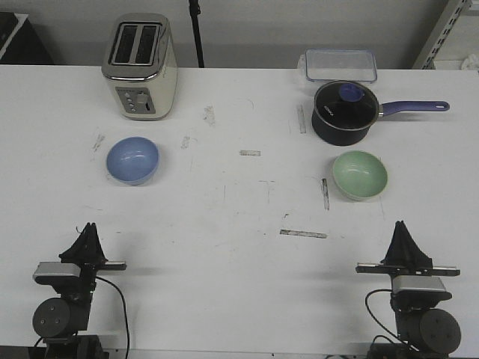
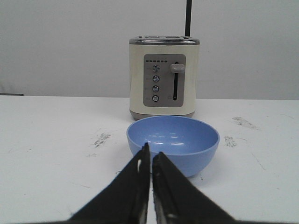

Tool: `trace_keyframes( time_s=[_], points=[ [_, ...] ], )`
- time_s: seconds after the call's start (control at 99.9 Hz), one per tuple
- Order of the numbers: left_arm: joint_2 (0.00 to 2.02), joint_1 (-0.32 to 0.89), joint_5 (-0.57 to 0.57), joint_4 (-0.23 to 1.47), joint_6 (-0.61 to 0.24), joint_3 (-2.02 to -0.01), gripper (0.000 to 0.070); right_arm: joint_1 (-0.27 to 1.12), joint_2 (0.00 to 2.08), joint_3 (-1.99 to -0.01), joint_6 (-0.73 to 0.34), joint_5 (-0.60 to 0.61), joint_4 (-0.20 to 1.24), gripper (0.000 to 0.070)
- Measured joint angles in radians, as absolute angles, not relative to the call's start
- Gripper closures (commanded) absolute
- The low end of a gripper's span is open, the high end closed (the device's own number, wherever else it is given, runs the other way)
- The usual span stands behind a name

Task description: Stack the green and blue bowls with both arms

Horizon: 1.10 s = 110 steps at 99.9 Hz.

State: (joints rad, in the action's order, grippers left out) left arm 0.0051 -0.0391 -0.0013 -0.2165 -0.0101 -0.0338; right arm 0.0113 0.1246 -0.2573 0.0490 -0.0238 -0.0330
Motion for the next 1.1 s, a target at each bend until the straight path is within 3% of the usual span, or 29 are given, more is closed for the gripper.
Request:
trace_keyframes(
  time_s=[0.27,0.591,0.881,1.101],
  points=[
    [0.005,-0.039,-0.001,-0.216,-0.01,-0.034,0.0699,0.011,0.416,-0.505,0.097,-0.027,0.077,0.0696],
    [0.005,-0.039,-0.001,-0.216,-0.01,-0.034,0.0699,0.011,0.839,-0.82,0.101,-0.026,0.308,0.0696],
    [0.005,-0.039,-0.001,-0.216,-0.01,-0.034,0.0699,0.011,1.159,-1.137,0.096,-0.026,0.64,0.0696],
    [0.005,-0.039,-0.001,-0.216,-0.01,-0.034,0.0699,-0.025,1.381,-1.346,-0.012,-0.02,0.896,0.0696]
  ],
)
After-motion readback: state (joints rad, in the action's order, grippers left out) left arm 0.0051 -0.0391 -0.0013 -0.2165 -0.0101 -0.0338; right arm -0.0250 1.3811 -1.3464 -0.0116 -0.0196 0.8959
